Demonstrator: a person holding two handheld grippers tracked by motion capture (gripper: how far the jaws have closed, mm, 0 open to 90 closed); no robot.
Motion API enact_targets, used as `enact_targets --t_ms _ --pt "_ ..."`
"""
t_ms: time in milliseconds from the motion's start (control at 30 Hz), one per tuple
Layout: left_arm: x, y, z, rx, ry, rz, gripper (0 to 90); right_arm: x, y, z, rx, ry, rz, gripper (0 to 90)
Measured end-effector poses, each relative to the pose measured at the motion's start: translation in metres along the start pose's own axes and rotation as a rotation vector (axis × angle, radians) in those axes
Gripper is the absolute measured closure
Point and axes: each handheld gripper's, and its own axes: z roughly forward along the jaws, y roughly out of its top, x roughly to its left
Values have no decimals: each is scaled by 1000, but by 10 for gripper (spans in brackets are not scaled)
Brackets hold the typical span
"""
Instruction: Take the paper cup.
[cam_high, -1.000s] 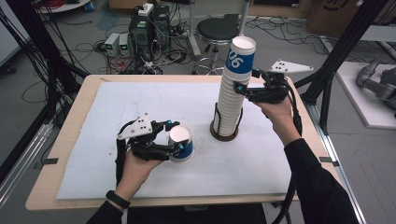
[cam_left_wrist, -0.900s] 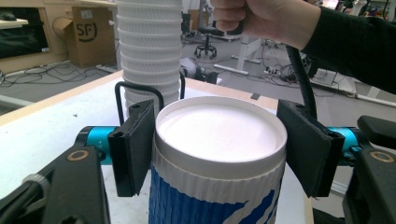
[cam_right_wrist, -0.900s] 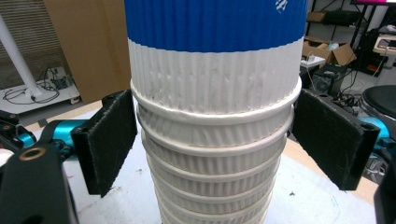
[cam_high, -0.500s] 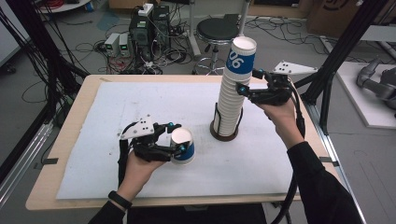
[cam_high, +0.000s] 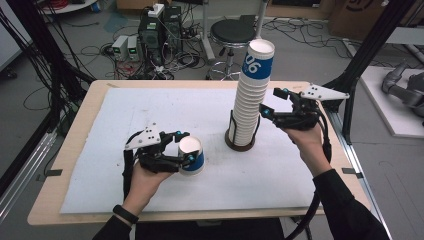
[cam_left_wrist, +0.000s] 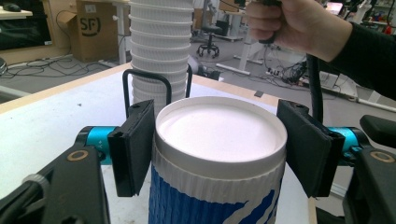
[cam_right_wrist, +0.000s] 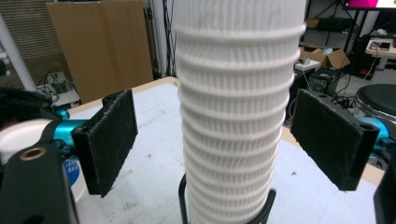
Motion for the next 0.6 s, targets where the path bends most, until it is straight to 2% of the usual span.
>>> enact_targets --t_ms 67,167,400,600 --pt "0 0 0 2 1 1 306 1 -3 -1 3 5 1 152" --pt "0 0 0 0 0 3 306 5 -19 -7 12 16 9 152" --pt "2 -1 4 0 -3 1 306 12 -42 -10 29 24 29 152" --pt "5 -4 4 3 6 0 305 22 -64 -14 35 6 30 152"
